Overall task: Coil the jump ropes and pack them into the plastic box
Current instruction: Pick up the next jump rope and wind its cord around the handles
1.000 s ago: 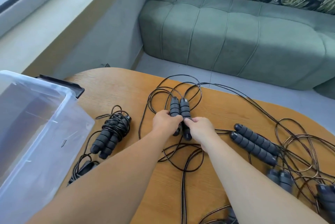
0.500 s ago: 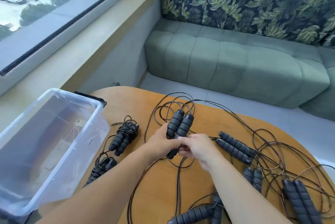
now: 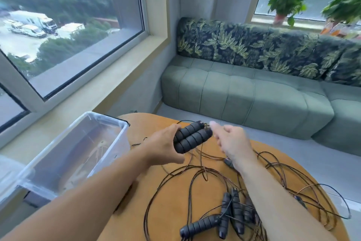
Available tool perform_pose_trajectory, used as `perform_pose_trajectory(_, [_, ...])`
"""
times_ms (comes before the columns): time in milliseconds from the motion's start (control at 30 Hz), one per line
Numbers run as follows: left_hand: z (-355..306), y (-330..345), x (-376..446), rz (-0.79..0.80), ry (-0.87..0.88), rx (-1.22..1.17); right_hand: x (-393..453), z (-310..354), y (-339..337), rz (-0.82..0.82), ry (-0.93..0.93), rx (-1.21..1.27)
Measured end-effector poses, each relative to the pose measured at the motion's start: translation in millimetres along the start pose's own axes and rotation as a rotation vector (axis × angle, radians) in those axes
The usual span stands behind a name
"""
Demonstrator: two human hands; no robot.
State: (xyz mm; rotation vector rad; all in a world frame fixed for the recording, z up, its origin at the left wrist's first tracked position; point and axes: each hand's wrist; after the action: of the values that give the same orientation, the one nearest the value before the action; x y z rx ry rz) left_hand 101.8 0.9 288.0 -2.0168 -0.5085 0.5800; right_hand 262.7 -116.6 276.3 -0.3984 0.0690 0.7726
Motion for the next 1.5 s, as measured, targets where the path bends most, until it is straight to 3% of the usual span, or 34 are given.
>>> perform_pose_trajectory(67, [-6, -18, -7, -0.017, 0.059, 0.055, 8, 11, -11, -0.179, -0.224, -0.036])
perform_pose_trajectory(133, [-11, -34, -13, -0.027, 0.111, 0.078, 12, 20, -11, -0.108, -0.313, 0.023])
perform_pose_trajectory(233, [-14, -50, -18, 0.004, 0.131, -0.087, 12, 22, -1, -0.010, -0.178, 0.224])
perform_pose_trajectory(400, [-3, -50, -18, 0.095, 0.079, -0.566, 7, 18, 27, -0.012, 0.018, 0.594])
perform_pose_trajectory(467, [5, -47, -13, 0.093, 0.030, -0.832, 0, 16, 42, 0.006, 0.022, 0.545])
perform_pose_trajectory(533, [8, -46, -5, 0.046, -0.025, -0.958, -8, 11, 56, 0.055, -0.025, 0.327])
perform_pose_trajectory(633, [5, -47, -2, -0.084, -0.096, -0.748, -13, 6, 75, 0.176, -0.127, -0.136])
perform_pose_trajectory(833, [11, -45, -10, -0.232, 0.066, 0.154, -16, 27, 77, 0.390, -0.141, -0.774])
perform_pose_trajectory(967, [28, -34, 1, -0.099, 0.170, 0.179, -23, 38, 72, 0.524, -0.189, -1.058])
perform_pose_trajectory(1133, [37, -25, 9, -0.012, 0.279, 0.097, -26, 73, 59, 0.665, -0.352, -1.122])
perform_pose_trajectory(1267, [30, -14, 7, 0.072, 0.316, 0.061, -14, 82, 57, 0.678, -0.392, -1.127])
perform_pose_trajectory(1500, [24, -19, 0, 0.202, 0.270, -0.182, 14, 92, 33, 0.793, -0.199, -0.600])
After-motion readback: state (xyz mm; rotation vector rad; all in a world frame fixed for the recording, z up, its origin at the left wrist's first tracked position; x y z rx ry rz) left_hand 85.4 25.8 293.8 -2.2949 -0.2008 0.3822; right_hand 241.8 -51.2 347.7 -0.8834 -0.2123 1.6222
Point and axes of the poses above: each hand's wrist, its own x-axis towards the middle knuckle, its own y-axis out of the palm, z = x × y, and after that the axes turned 5 degrees about x, right-handed
